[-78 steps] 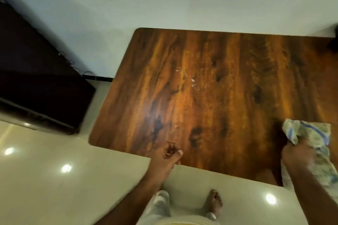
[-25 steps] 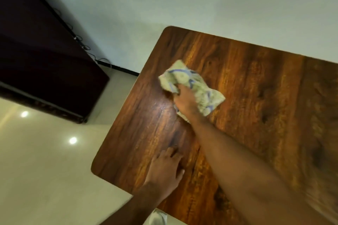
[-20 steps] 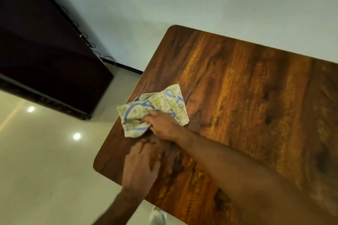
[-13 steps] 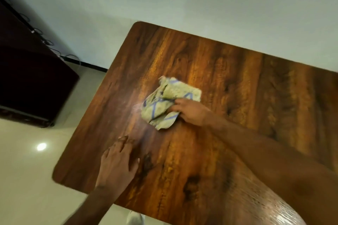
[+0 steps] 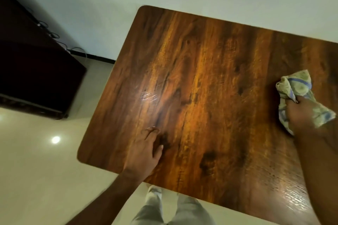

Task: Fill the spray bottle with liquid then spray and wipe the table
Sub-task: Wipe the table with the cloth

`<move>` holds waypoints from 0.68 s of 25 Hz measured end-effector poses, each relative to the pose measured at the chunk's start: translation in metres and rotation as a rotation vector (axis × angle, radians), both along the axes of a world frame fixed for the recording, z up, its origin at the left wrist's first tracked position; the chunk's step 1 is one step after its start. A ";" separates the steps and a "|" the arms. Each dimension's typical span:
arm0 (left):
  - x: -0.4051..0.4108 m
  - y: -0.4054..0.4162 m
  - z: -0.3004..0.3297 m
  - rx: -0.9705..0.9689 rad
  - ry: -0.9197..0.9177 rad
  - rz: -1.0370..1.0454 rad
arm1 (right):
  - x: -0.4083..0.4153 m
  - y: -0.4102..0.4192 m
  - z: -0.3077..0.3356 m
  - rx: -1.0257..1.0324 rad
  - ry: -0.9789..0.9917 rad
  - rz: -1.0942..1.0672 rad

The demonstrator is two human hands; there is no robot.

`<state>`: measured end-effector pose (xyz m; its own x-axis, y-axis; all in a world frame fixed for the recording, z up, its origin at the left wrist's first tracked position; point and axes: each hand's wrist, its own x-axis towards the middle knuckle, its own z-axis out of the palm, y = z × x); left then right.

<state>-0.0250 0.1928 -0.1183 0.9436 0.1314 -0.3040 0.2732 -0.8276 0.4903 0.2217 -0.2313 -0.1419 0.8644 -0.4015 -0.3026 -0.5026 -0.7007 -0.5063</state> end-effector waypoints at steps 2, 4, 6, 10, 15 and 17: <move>-0.015 0.015 0.003 -0.028 -0.027 0.035 | -0.013 0.060 -0.005 0.131 -0.013 -0.046; -0.027 0.026 0.007 -0.041 -0.023 0.063 | -0.025 0.127 -0.015 0.205 -0.041 -0.027; -0.040 0.042 0.010 -0.041 -0.040 0.127 | -0.042 0.211 -0.024 0.188 -0.040 0.120; -0.059 0.079 0.022 -0.004 -0.168 0.227 | -0.117 0.390 -0.015 0.375 0.102 0.693; -0.083 0.122 0.016 0.175 -0.088 0.239 | -0.204 0.446 0.009 0.212 0.096 1.463; -0.096 0.120 0.012 0.177 -0.048 0.152 | -0.203 0.428 0.006 0.129 0.041 1.649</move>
<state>-0.1206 0.3124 -0.1064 0.9215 0.3207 -0.2192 0.3816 -0.8527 0.3568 0.0191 0.1964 -0.1358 0.2980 0.9091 -0.2912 0.6783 -0.4163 -0.6055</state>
